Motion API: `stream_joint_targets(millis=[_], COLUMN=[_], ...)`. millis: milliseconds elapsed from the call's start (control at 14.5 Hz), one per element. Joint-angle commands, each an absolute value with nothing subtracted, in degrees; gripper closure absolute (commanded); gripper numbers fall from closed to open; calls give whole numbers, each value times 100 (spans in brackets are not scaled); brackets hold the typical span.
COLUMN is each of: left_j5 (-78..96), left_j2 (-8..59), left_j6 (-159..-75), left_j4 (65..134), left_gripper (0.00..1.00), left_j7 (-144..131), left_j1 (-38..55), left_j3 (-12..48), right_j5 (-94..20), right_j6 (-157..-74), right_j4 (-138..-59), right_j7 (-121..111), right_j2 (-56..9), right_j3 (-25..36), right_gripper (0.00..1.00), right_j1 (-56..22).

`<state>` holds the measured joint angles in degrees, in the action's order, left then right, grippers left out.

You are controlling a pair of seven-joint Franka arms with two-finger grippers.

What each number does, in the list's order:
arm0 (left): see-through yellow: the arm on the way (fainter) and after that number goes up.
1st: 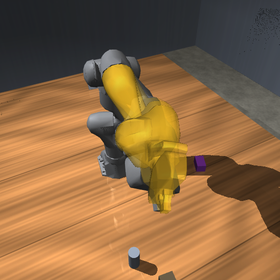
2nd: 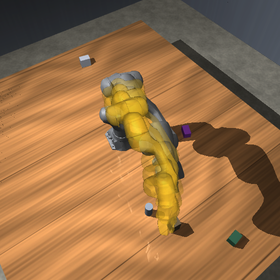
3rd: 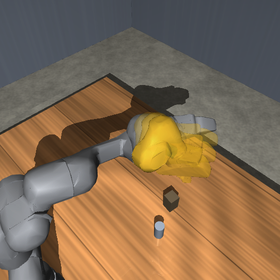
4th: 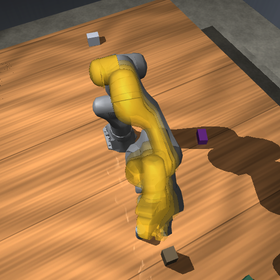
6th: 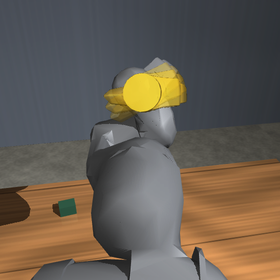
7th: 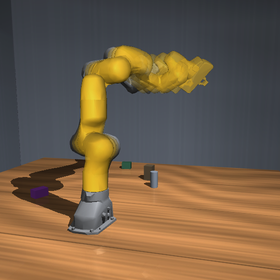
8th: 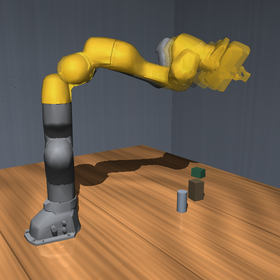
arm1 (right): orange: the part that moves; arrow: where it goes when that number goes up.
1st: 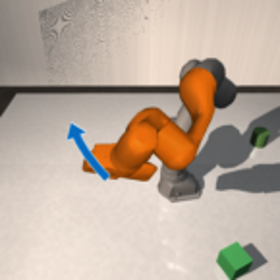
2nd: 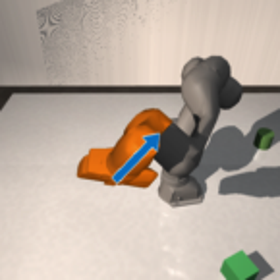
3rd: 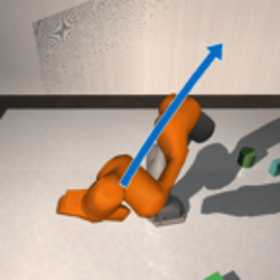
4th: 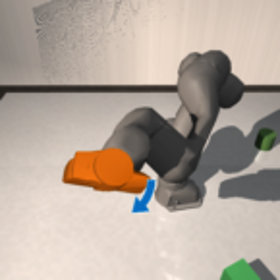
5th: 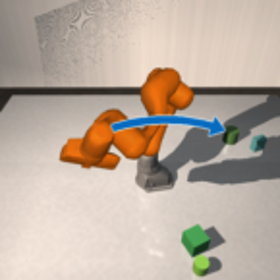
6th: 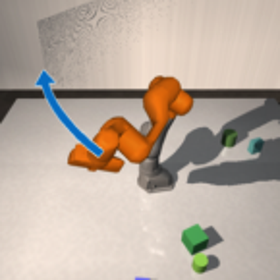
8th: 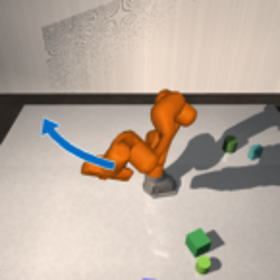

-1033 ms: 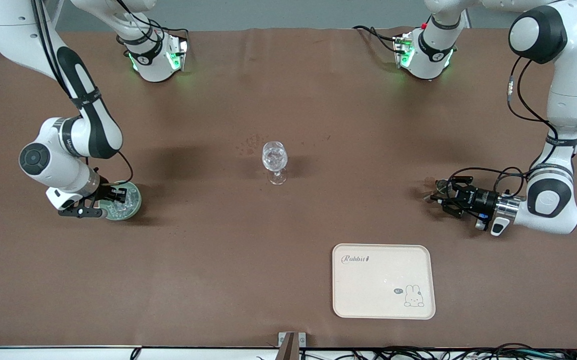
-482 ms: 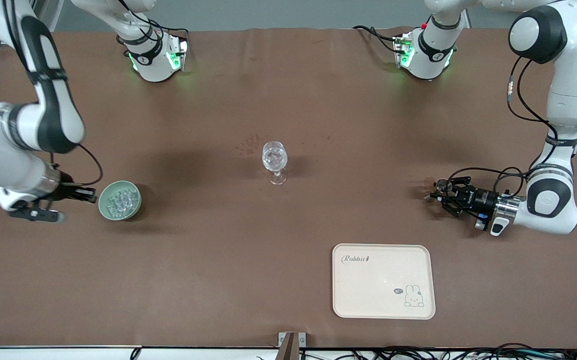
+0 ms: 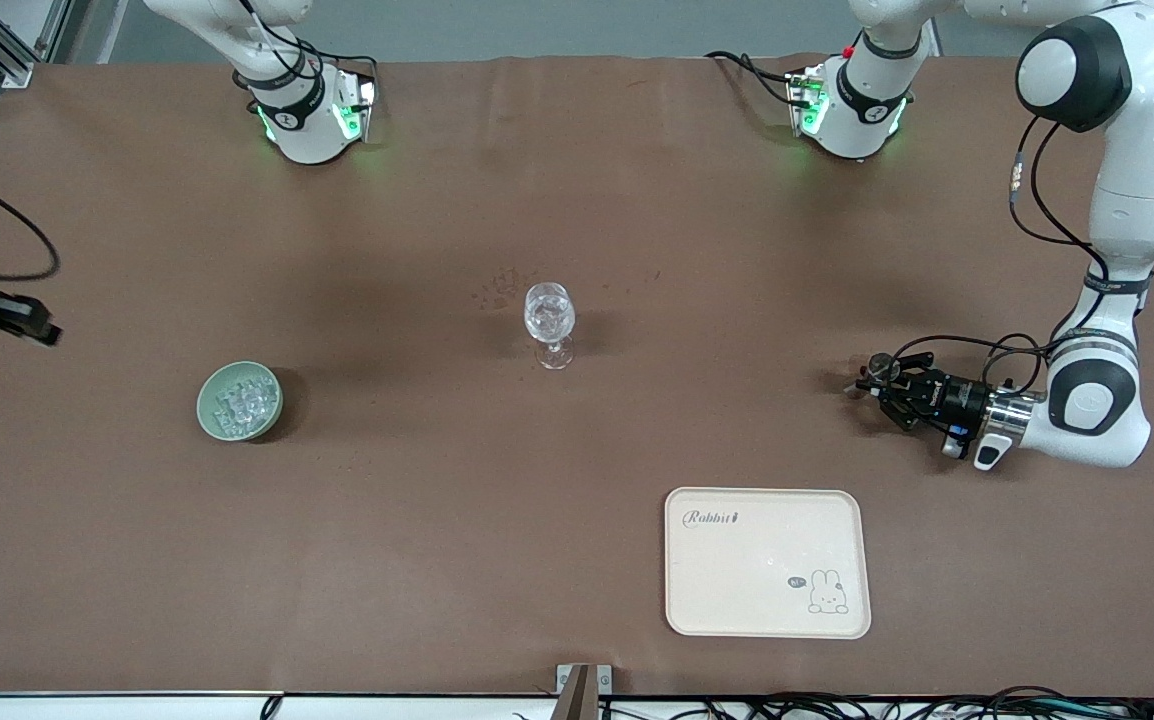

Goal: Pour wine and add ice with both arms
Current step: 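Lift the ice cube with the right gripper while the left gripper lifts the jigger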

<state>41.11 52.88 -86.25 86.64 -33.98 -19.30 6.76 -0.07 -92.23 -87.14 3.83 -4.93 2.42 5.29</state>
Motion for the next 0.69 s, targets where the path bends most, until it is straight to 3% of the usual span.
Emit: stream_joint_targets(millis=[0, 620], left_j5=[4323, 5079], left_j2=[5230, 5002], left_j6=[-8508, -8595], left_j4=[8578, 8596], left_gripper=[99, 100], left_j7=[-3419, -3972], left_j1=[-1951, -1846], left_j3=[764, 1678], right_j5=[-9, -79], right_j6=[-8388, -8850], right_j4=[-7964, -8691], right_j7=[360, 343], right_j2=[-485, 78], right_j3=[193, 132], right_gripper=[99, 100], right_j1=[607, 721])
